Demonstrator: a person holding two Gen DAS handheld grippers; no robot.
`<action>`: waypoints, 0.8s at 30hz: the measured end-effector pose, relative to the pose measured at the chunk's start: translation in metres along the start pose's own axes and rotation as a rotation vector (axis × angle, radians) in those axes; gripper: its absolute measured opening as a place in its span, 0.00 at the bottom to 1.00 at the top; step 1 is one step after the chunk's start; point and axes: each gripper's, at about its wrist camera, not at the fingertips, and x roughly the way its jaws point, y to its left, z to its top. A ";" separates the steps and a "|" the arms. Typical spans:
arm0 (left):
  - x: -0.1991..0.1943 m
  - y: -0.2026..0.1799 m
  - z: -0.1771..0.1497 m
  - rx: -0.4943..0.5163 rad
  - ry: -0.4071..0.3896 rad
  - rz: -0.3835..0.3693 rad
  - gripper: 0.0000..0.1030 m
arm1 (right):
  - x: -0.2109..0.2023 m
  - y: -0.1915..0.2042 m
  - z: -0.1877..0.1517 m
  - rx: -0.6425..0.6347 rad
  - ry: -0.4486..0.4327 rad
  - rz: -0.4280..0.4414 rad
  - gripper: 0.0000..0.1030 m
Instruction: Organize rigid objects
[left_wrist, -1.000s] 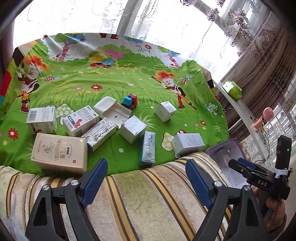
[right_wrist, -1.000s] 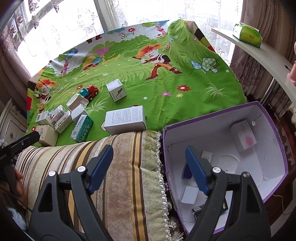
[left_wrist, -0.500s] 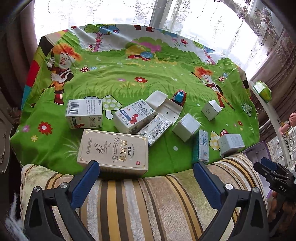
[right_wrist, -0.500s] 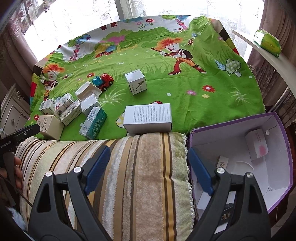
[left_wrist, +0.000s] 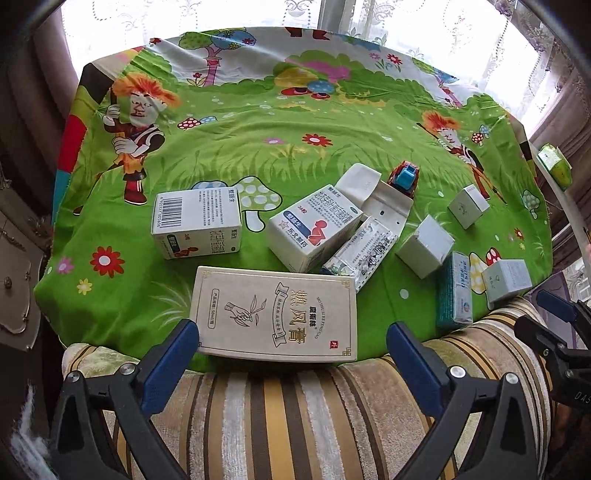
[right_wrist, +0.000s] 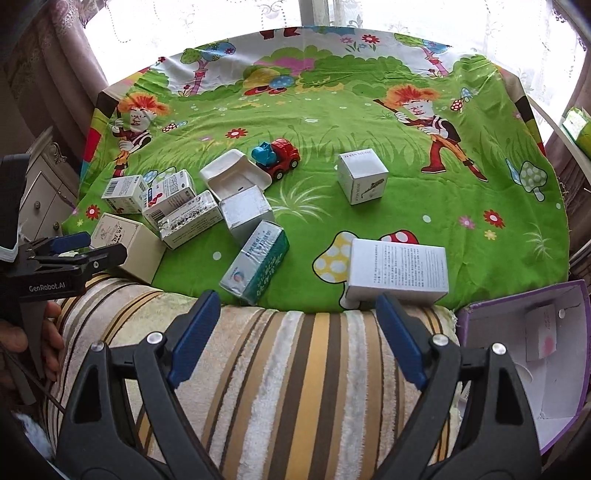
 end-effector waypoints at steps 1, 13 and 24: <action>0.002 0.000 0.001 0.005 0.003 0.005 1.00 | 0.004 0.004 0.002 -0.005 0.004 0.002 0.85; 0.004 0.012 0.003 -0.033 -0.019 0.002 1.00 | 0.045 0.023 0.016 -0.025 0.090 -0.004 0.85; 0.025 0.007 0.005 0.000 0.053 0.026 1.00 | 0.073 0.025 0.021 -0.013 0.167 -0.001 0.67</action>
